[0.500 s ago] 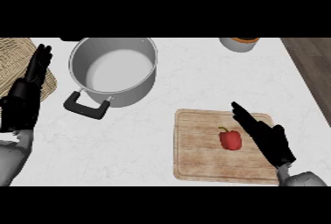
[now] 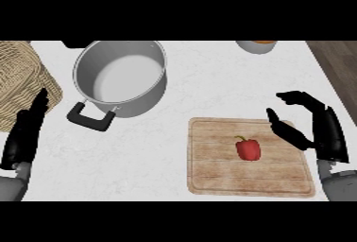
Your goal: Pick the bell pepper from the cutting board and place it in the pot
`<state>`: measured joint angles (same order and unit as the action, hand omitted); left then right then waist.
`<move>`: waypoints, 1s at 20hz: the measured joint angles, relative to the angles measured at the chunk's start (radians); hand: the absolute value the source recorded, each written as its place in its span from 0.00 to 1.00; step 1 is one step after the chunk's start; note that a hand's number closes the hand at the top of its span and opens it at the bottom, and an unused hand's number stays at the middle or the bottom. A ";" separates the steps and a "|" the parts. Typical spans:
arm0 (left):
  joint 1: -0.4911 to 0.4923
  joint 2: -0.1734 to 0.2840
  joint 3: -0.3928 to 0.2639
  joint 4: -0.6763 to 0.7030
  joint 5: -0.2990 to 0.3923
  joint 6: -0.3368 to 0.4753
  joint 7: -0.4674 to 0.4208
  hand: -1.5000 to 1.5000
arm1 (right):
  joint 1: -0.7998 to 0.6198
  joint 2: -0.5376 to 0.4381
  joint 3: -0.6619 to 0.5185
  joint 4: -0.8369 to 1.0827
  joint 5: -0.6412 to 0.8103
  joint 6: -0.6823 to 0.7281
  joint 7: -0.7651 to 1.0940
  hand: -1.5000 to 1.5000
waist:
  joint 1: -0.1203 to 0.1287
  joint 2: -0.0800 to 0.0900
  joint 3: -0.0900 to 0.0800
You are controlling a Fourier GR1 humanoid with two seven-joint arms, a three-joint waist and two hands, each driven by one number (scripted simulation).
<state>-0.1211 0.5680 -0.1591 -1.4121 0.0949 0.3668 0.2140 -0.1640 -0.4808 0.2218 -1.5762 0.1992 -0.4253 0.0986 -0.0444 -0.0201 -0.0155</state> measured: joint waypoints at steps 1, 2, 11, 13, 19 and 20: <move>0.011 -0.001 0.002 0.007 0.009 -0.003 0.015 0.50 | 0.004 0.008 -0.010 -0.006 0.052 -0.068 -0.012 0.00 | -0.001 0.000 0.002; 0.020 -0.002 0.003 0.014 0.014 -0.005 0.028 0.50 | 0.014 0.022 -0.007 -0.013 0.109 -0.135 -0.024 0.00 | -0.002 0.000 0.004; 0.051 0.003 0.016 0.020 0.046 -0.031 0.096 0.50 | 0.221 0.212 0.125 -0.056 0.700 -0.439 0.106 0.00 | 0.009 0.007 0.008; 0.055 0.009 0.023 0.019 0.048 -0.033 0.099 0.50 | 0.260 0.240 0.116 -0.066 0.814 -0.400 0.186 0.00 | 0.005 0.007 0.006; 0.069 0.005 0.021 0.005 0.046 -0.030 0.109 0.50 | 0.356 0.325 0.137 -0.159 1.089 -0.148 0.427 0.00 | 0.005 0.007 0.004; 0.063 0.008 0.023 0.006 0.046 -0.031 0.114 0.50 | 0.365 0.342 0.148 -0.175 1.128 -0.091 0.470 0.00 | 0.006 0.009 0.004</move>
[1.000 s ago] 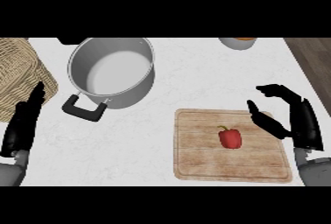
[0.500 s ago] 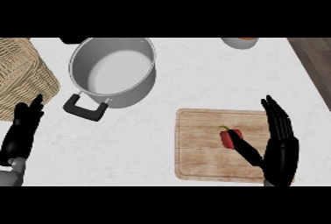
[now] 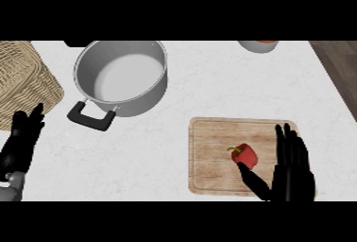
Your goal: Pick the bell pepper from the cutting board and place it in the pot
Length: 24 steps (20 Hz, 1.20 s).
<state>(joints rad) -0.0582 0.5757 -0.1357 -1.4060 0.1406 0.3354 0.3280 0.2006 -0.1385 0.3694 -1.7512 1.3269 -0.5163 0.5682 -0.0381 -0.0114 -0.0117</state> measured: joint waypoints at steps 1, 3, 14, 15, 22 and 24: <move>-0.003 0.000 -0.003 -0.006 -0.001 -0.001 0.004 0.50 | 0.005 0.020 0.014 -0.012 0.035 0.059 0.042 0.00 | 0.004 0.001 0.000; -0.010 -0.002 -0.003 -0.002 -0.002 -0.003 0.005 0.50 | 0.017 0.063 0.051 -0.037 0.090 0.185 0.126 0.00 | 0.010 0.004 0.001; -0.029 -0.040 -0.018 -0.009 -0.032 -0.010 0.014 0.50 | -0.146 0.126 0.248 -0.184 0.122 0.681 0.538 0.00 | 0.041 0.011 0.009; -0.037 -0.045 -0.013 0.006 -0.033 -0.014 0.008 0.50 | -0.158 0.126 0.246 -0.174 0.115 0.687 0.545 0.00 | 0.041 0.011 0.010; -0.046 -0.040 0.017 0.001 -0.044 -0.043 0.034 0.50 | -0.200 0.128 0.186 -0.124 0.066 0.706 0.543 0.00 | 0.040 0.011 0.011; -0.037 -0.039 0.031 0.001 -0.041 -0.055 0.022 0.50 | -0.214 0.129 0.163 -0.086 0.055 0.701 0.538 0.00 | 0.042 0.012 0.011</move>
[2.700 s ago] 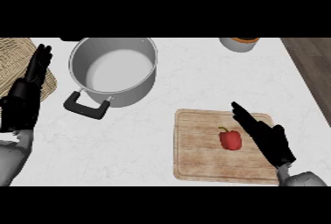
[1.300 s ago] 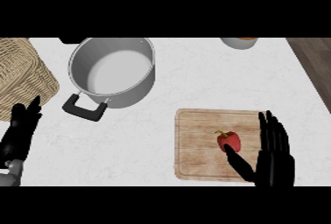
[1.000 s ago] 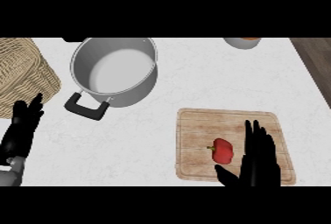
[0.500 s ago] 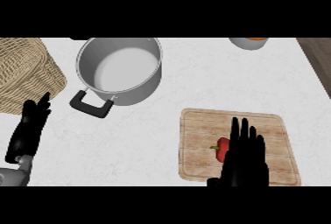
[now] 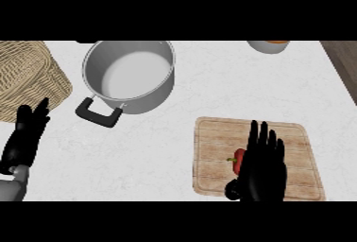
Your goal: Pick the bell pepper from the cutting board and place it in the pot
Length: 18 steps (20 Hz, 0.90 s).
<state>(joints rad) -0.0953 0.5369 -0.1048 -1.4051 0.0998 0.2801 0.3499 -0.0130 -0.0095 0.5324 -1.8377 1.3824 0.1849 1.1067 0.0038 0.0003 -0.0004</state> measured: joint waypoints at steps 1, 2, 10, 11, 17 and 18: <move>0.004 -0.010 -0.005 -0.011 -0.009 0.007 0.008 0.50 | 0.007 0.001 -0.013 0.006 0.004 -0.001 -0.010 0.00 | -0.001 0.000 0.000; 0.003 -0.015 -0.002 -0.009 -0.013 0.003 0.005 0.50 | 0.013 0.001 -0.019 0.019 0.005 -0.008 -0.014 0.00 | -0.001 0.000 0.000; 0.000 -0.021 0.043 -0.027 -0.043 -0.045 0.032 0.50 | -0.032 0.002 -0.066 0.121 0.005 -0.049 -0.033 0.00 | -0.001 0.000 0.001; 0.010 -0.026 0.046 -0.031 -0.048 -0.048 0.027 0.50 | -0.053 0.003 -0.078 0.136 -0.001 -0.048 -0.033 0.00 | 0.000 0.000 0.001; 0.010 -0.063 0.055 -0.030 -0.085 -0.044 0.027 0.50 | -0.071 0.002 -0.114 0.199 -0.025 -0.064 -0.029 0.00 | -0.002 0.000 0.001; 0.008 -0.068 0.056 -0.033 -0.089 -0.047 0.030 0.50 | -0.071 0.002 -0.110 0.202 -0.033 -0.066 -0.023 0.00 | -0.002 0.000 0.000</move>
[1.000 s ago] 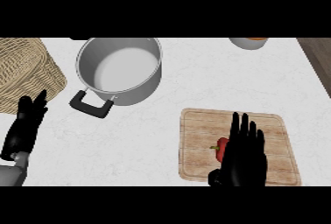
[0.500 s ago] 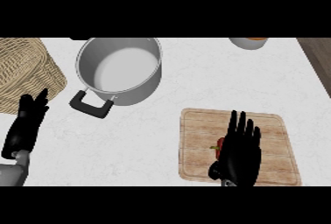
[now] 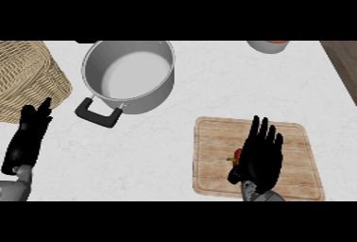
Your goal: Pick the bell pepper from the cutting board and place it in the pot
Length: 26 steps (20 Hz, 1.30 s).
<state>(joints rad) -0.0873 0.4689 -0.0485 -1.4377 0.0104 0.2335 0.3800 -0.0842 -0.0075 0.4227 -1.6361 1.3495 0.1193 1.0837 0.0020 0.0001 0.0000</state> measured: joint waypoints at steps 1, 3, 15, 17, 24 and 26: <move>-0.001 -0.006 0.005 0.015 -0.002 -0.004 -0.012 0.50 | 0.005 0.001 -0.013 0.014 -0.002 -0.006 -0.006 0.00 | -0.001 0.000 0.000; 0.008 -0.011 0.012 0.007 -0.009 -0.013 -0.012 0.50 | 0.011 0.002 -0.040 0.030 -0.009 -0.014 -0.019 0.00 | -0.001 0.000 0.000; 0.001 -0.055 0.075 0.004 -0.064 -0.066 0.000 0.50 | -0.040 0.004 -0.130 0.157 -0.064 -0.079 -0.067 0.00 | 0.000 -0.002 -0.001; -0.007 -0.074 0.079 0.008 -0.083 -0.065 0.001 0.50 | -0.031 0.006 -0.124 0.149 -0.067 -0.084 -0.062 0.00 | -0.001 -0.003 -0.002; -0.016 -0.091 0.119 0.016 -0.099 -0.105 -0.002 0.50 | -0.041 -0.001 -0.151 0.196 -0.094 -0.124 -0.101 1.00 | -0.001 -0.006 -0.003; -0.011 -0.095 0.123 0.010 -0.104 -0.110 -0.001 0.50 | -0.035 -0.011 -0.137 0.189 -0.070 -0.133 -0.111 1.00 | 0.000 -0.007 -0.003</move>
<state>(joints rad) -0.0984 0.3744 0.0748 -1.4272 -0.0938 0.1235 0.3787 -0.1187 -0.0187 0.2854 -1.4473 1.2792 -0.0140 0.9725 0.0016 -0.0066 -0.0031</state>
